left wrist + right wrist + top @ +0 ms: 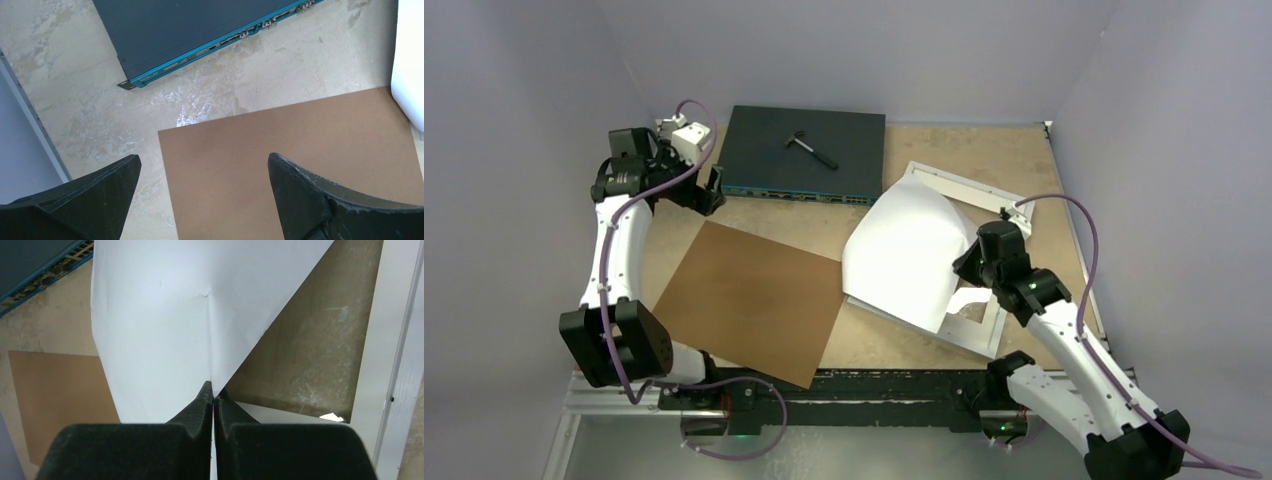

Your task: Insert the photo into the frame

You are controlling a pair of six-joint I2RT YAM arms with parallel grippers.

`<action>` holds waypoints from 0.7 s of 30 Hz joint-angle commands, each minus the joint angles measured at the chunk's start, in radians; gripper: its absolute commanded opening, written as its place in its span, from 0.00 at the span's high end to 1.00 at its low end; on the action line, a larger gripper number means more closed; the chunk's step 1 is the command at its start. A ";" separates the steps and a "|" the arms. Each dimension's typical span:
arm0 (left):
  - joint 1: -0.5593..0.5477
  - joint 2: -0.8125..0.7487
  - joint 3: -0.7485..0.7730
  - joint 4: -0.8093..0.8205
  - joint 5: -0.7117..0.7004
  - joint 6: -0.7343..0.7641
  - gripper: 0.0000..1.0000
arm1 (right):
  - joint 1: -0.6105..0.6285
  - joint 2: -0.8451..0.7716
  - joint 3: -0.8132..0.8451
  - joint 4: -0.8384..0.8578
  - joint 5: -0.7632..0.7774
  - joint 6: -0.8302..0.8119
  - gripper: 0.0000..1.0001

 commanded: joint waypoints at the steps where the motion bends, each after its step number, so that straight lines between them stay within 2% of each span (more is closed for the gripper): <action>1: -0.015 0.013 0.012 -0.009 0.049 0.025 0.03 | -0.002 -0.003 -0.024 -0.088 -0.027 0.074 1.00; 6: -0.052 0.023 0.003 -0.028 0.068 0.033 0.03 | -0.001 0.005 0.023 -0.086 -0.018 0.122 1.00; 9: -0.078 0.034 0.012 -0.038 0.068 0.040 0.03 | -0.003 0.028 0.125 -0.130 0.032 0.094 1.00; 14: -0.179 0.068 0.024 -0.077 0.056 0.053 0.00 | -0.018 0.077 0.235 -0.171 0.050 0.067 0.93; 17: -0.294 0.053 -0.027 -0.085 0.047 0.088 0.00 | -0.038 0.074 0.194 -0.157 0.028 0.081 0.84; 21: -0.420 0.002 -0.132 -0.073 0.016 0.160 0.00 | -0.054 0.063 0.112 -0.139 -0.009 0.107 0.53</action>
